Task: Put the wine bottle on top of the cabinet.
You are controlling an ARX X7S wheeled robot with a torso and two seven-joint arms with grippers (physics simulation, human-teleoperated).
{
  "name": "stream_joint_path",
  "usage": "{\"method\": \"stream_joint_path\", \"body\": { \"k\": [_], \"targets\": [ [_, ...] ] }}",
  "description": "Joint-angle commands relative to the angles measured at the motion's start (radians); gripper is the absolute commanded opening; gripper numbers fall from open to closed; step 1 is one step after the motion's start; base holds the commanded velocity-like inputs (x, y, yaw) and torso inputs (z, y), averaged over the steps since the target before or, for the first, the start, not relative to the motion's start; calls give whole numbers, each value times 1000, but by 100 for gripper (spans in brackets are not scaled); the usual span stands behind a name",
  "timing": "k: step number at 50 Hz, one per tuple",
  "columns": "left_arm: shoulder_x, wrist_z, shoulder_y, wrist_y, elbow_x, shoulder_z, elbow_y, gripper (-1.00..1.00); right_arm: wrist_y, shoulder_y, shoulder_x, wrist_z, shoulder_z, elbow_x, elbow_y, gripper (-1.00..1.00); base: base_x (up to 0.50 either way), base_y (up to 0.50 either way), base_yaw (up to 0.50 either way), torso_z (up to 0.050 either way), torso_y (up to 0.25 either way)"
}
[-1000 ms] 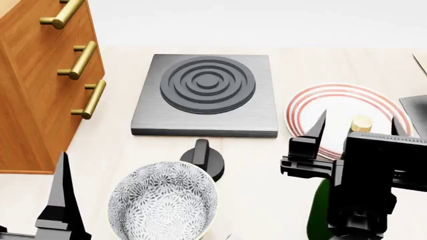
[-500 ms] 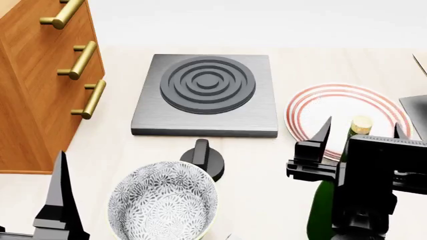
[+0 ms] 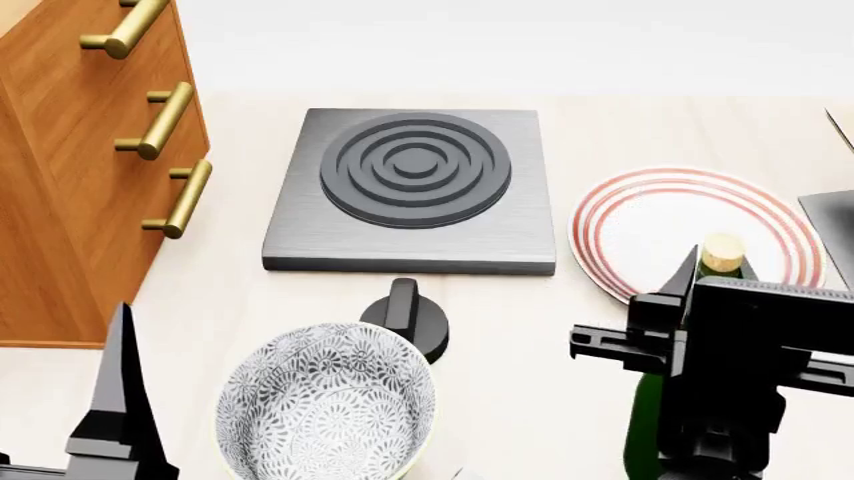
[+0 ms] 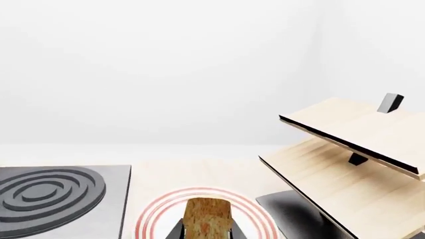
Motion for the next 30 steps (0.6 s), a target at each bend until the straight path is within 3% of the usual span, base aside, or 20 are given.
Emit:
{"method": "stream_joint_path", "body": {
  "k": [1,30],
  "targets": [
    [-6,-6,-3,-4,-7,0,4,100,4,-10,4,3,1,-6,8,-100,0,0,-3,0,0],
    [-16,-17,-9,-4,-18,8,3,100,266,146,61,5,2,79,-295,-100,0,0,0,0,1]
  ]
}}
